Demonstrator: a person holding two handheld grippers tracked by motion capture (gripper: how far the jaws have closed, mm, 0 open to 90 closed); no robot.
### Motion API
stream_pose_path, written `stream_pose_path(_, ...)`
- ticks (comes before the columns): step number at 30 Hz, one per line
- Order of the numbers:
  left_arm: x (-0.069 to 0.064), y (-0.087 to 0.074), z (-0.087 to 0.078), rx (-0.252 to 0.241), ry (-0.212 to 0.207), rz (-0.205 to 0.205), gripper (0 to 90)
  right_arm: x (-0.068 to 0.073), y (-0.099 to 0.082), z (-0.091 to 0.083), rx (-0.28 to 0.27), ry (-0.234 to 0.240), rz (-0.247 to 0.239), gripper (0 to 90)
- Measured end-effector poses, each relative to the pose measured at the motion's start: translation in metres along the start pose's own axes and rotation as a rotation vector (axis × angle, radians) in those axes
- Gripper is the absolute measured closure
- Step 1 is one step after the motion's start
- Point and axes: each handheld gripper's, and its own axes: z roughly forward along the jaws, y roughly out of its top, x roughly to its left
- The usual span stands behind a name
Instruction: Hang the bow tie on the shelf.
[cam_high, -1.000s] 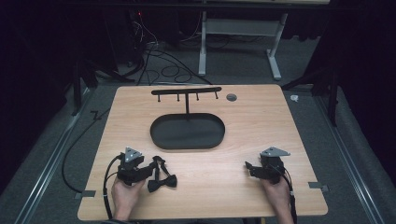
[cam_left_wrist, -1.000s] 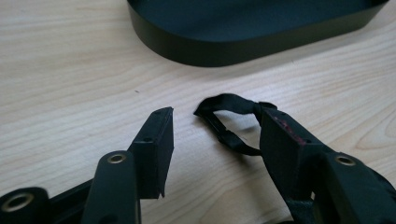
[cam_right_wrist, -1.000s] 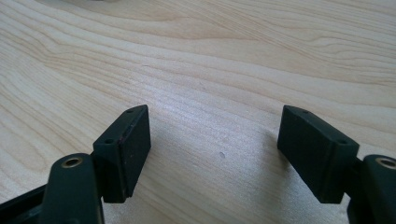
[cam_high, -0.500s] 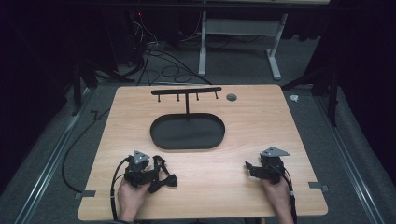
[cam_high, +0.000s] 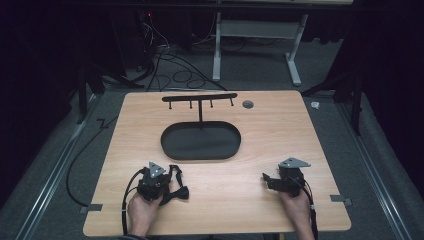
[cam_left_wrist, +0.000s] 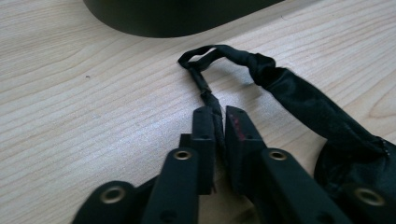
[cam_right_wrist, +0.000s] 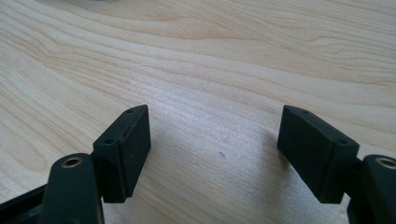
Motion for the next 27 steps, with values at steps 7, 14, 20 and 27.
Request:
stream_pose_path(7,0.002,-0.001,-0.001,-0.015,-0.026,-0.002,88.7,0.000,0.000,0.000,0.000,0.000,0.000,26.9)
stream_pose_path(14,0.000,0.009,-0.015,-0.061,-0.053,0.010,88.8,0.000,0.000,0.000,0.000,0.000,0.000,26.9)
stream_pose_path(20,-0.002,0.016,-0.026,-0.098,-0.059,0.026,88.8,0.000,0.000,0.000,0.000,0.001,-0.001,26.9)
stream_pose_path(27,-0.007,0.027,-0.043,-0.172,-0.061,0.055,88.8,0.000,0.000,0.000,-0.001,0.001,-0.001,26.9)
